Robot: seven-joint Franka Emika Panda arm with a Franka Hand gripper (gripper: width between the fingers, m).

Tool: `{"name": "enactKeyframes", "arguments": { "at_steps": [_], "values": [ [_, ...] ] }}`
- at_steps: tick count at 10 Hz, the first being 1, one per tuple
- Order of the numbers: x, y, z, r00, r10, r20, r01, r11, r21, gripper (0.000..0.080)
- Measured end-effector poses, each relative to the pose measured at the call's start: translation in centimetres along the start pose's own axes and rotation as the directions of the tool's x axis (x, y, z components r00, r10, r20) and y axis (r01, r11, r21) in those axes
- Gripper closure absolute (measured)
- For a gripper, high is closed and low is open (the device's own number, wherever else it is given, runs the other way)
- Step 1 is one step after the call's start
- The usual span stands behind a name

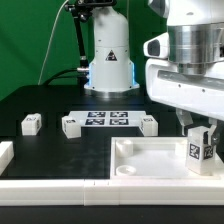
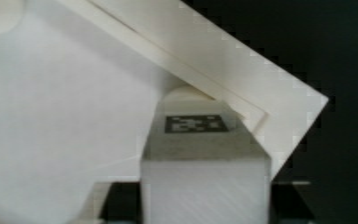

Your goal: Assemble one leg

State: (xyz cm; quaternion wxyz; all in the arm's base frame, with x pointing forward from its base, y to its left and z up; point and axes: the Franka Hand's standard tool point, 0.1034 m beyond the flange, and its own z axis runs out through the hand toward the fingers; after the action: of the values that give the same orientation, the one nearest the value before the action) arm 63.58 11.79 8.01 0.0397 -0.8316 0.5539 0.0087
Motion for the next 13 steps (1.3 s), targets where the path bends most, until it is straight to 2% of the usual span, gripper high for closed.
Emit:
{"name": "enactKeyframes", "arguments": {
  "at_steps": [1,3,5,6,7,8,10,11,13],
  "values": [
    [0.03,0.01,0.01,0.99,0.144,0.0,-0.144,0.99,0.002,0.0509],
    [0.02,-0.03,-0.03,0.965,0.262,0.001,-0.262,0.965,0.001,0.0508],
    [0.02,-0.03,-0.03,0.979,0.205,0.002,-0.205,0.979,0.002,0.0504],
    [-0.03,-0.04,-0.02,0.979,0.206,0.002,-0.206,0.979,0.002,0.0291],
    [0.02,-0.06,-0.04,0.99,0.138,0.001,-0.138,0.99,0.003,0.0291],
    [0.04,-0.05,-0.05,1.0,0.031,0.0,-0.031,1.0,0.003,0.018],
    [-0.32,-0.15,-0.21,0.978,-0.209,-0.016,0.209,0.978,-0.024,0.0155],
    [-0.58,-0.21,-0.21,0.961,-0.275,-0.018,0.275,0.961,-0.029,0.0151],
    [-0.63,-0.18,-0.05,0.873,-0.487,-0.023,0.486,0.873,-0.045,0.015]
  ]
}}
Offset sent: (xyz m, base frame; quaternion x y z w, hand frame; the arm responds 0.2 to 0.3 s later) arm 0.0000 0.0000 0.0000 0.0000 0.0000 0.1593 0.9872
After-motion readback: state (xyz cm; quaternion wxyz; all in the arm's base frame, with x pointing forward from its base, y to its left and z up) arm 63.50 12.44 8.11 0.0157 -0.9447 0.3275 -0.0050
